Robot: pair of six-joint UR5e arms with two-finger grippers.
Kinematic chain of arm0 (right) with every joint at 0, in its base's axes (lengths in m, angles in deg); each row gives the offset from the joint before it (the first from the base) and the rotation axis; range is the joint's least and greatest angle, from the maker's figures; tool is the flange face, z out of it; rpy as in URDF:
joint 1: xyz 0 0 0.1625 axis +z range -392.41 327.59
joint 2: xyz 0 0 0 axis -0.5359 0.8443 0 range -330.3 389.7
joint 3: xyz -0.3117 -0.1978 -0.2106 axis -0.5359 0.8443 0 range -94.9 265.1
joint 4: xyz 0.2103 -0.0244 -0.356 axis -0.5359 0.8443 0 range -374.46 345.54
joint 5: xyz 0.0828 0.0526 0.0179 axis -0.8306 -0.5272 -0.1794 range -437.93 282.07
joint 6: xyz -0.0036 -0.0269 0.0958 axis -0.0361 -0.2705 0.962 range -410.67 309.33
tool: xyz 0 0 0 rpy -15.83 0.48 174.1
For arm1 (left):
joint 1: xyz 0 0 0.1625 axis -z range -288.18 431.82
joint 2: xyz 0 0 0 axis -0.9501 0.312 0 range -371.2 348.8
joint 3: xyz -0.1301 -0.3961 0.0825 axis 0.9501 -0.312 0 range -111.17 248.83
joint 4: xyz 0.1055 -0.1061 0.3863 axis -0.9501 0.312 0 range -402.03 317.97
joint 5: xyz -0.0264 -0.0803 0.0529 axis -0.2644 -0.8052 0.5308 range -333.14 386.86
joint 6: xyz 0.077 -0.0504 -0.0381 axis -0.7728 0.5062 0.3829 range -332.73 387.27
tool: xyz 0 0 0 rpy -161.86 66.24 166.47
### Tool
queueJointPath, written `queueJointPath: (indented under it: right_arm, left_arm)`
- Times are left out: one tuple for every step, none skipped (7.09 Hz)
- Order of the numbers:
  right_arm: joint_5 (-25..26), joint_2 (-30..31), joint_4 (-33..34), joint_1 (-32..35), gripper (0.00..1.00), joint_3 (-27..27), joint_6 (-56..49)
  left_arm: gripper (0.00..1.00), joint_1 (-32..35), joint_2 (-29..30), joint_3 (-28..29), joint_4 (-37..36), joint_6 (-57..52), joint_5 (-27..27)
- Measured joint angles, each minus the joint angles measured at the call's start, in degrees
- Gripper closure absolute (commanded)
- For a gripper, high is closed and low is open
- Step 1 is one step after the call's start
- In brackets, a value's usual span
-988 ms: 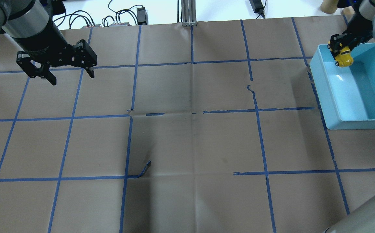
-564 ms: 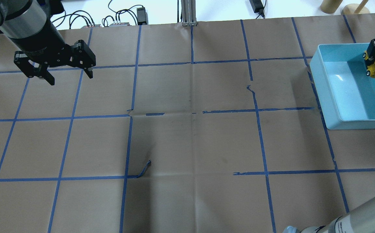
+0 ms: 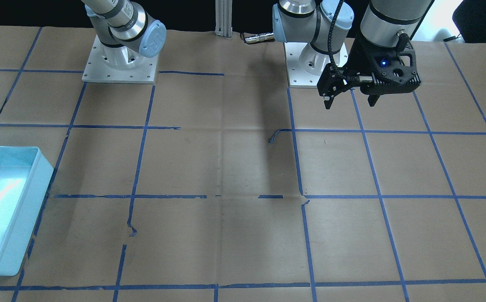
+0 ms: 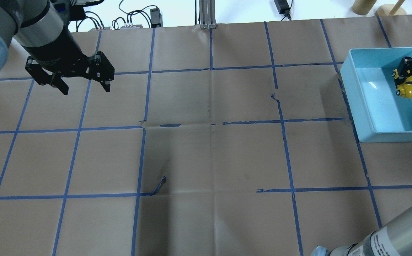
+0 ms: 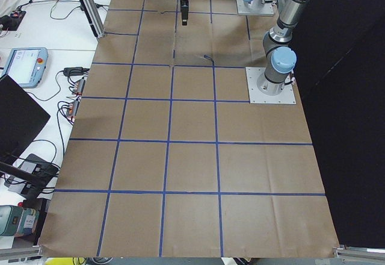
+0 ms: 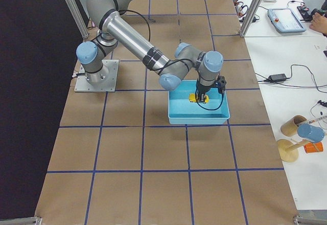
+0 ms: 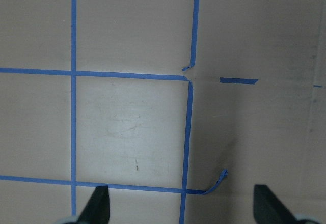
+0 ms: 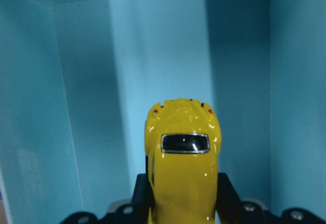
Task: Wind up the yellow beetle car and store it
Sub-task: 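Lower the car into the bin and open the right gripper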
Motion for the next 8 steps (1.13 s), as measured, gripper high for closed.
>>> queueJointPath:
  right_arm:
    - [0.0, -1.6, 1.7, 0.2, 0.86, -0.3, -0.8]
    - [0.1, -3.1, 4.0, 0.9, 0.86, -0.9, -1.0]
    - [0.3, -4.2, 6.6, 2.0, 0.85, -1.7, -1.0]
    - [0.5, -5.0, 9.1, 2.8, 0.50, -2.4, -1.1]
    - [0.6, -5.6, 10.6, 3.0, 0.06, -2.8, -1.4]
    - [0.5, -5.8, 11.3, 3.1, 0.00, -2.9, -1.9]
    - [0.3, -5.7, 11.5, 3.1, 0.00, -2.9, -2.0]
    - [0.3, -5.4, 11.3, 3.1, 0.00, -2.6, -1.9]
  left_arm:
    - [0.01, 0.7, 0.1, -0.1, -0.1, 0.4, -0.6]
    - [0.01, 1.0, 0.0, -0.2, -0.1, 0.6, -2.0]
    - [0.01, 1.0, -0.2, -0.3, 0.0, 0.6, -3.0]
    - [0.01, 1.0, -0.2, -0.4, 0.1, 0.6, -3.3]
    - [0.01, 0.9, -0.2, -0.4, 0.1, 0.6, -3.2]
    - [0.01, 0.9, -0.2, -0.5, 0.2, 0.5, -3.2]
    - [0.01, 0.9, -0.1, -0.5, 0.2, 0.4, -3.2]
    - [0.01, 0.9, 0.0, -0.5, 0.2, 0.4, -3.2]
